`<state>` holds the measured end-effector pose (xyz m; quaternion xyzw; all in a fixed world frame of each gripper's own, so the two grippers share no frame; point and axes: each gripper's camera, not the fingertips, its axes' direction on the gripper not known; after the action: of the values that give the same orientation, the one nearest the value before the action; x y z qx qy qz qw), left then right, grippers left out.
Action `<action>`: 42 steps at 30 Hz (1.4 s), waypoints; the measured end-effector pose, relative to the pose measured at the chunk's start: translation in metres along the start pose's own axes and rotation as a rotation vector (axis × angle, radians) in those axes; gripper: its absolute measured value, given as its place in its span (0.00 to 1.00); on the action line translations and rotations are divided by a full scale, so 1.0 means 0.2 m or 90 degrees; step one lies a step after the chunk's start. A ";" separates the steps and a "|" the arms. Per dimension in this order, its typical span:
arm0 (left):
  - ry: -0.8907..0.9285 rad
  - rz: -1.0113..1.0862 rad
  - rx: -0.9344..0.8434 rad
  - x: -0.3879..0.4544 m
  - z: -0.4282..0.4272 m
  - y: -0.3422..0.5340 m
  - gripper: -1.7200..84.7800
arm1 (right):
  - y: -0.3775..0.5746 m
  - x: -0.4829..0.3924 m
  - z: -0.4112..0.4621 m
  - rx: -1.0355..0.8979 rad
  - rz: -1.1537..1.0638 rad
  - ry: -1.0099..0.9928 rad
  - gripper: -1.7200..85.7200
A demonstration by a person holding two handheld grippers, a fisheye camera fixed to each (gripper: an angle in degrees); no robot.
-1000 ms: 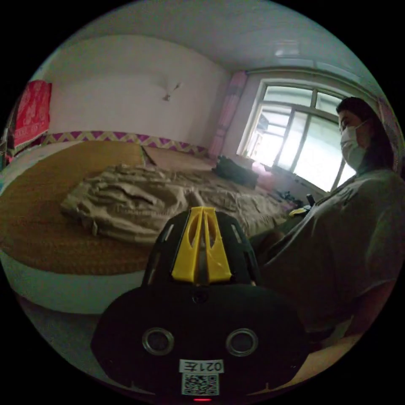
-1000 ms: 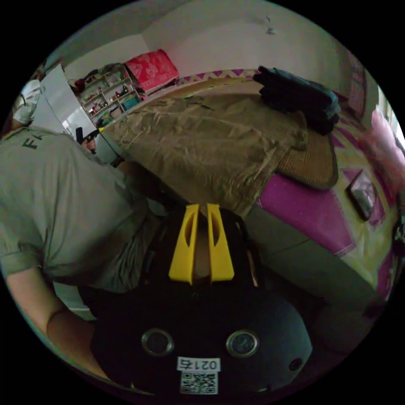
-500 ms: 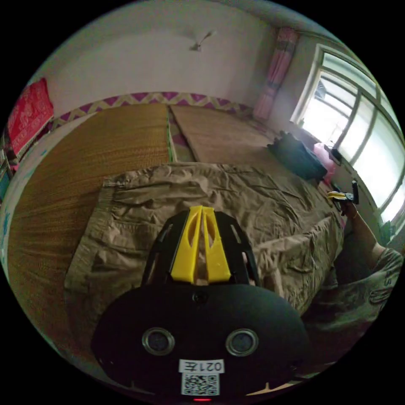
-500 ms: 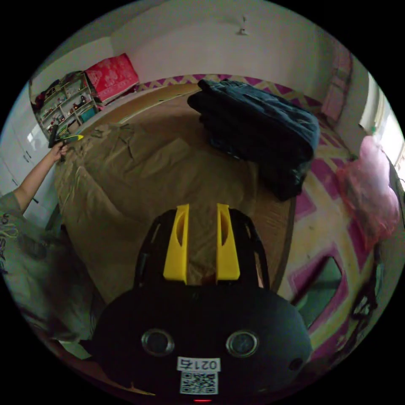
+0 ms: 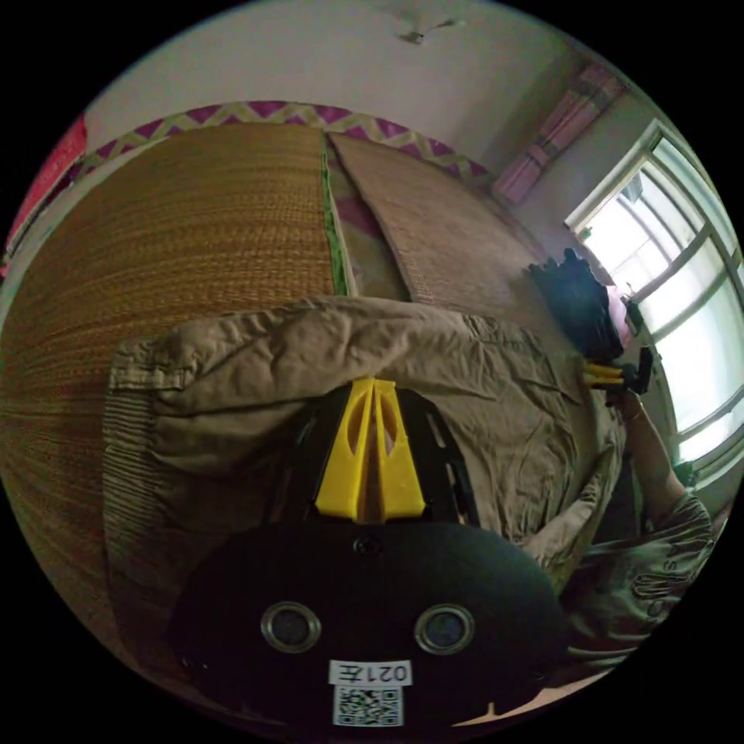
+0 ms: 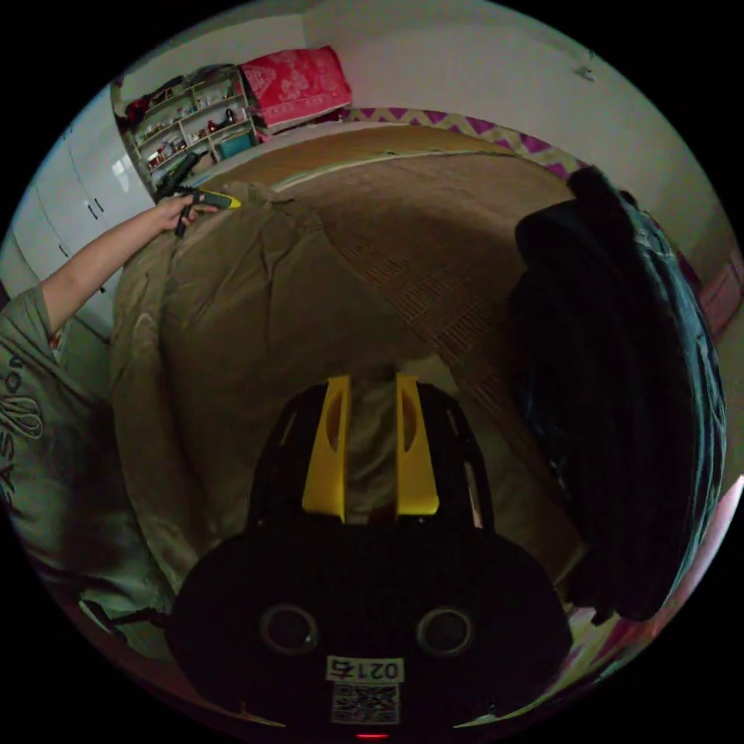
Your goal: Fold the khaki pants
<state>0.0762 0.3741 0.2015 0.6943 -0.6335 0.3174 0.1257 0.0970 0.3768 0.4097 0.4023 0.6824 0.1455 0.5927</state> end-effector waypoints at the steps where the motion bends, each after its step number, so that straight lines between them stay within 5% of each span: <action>1: -0.031 0.003 0.019 -0.01 -0.02 -0.01 0.01 | -0.04 -0.01 0.06 -0.026 -0.010 0.011 0.12; 10: -0.170 -0.006 0.048 -0.07 -0.07 -0.07 0.01 | -0.26 0.07 0.23 0.034 0.027 0.052 0.04; 20: -0.223 -0.016 0.114 0.03 -0.28 0.00 0.01 | -0.35 -0.06 0.24 0.027 0.022 0.126 0.07; 29: -0.192 0.091 0.031 0.39 -0.72 0.58 0.01 | 0.36 -0.37 -0.19 0.043 0.039 0.105 0.10; 37: -0.195 -0.030 0.044 0.33 -0.77 1.31 0.01 | 0.94 -0.44 -0.18 -0.041 0.187 0.189 0.13; 42: -0.115 -0.106 0.106 0.26 -0.86 1.48 0.01 | 1.15 -0.31 -0.16 0.025 0.332 0.013 0.11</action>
<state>-0.2570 0.3823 0.2967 0.7781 -0.5542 0.2935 0.0357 0.1518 0.4872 0.6172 0.5746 0.5644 0.2843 0.5200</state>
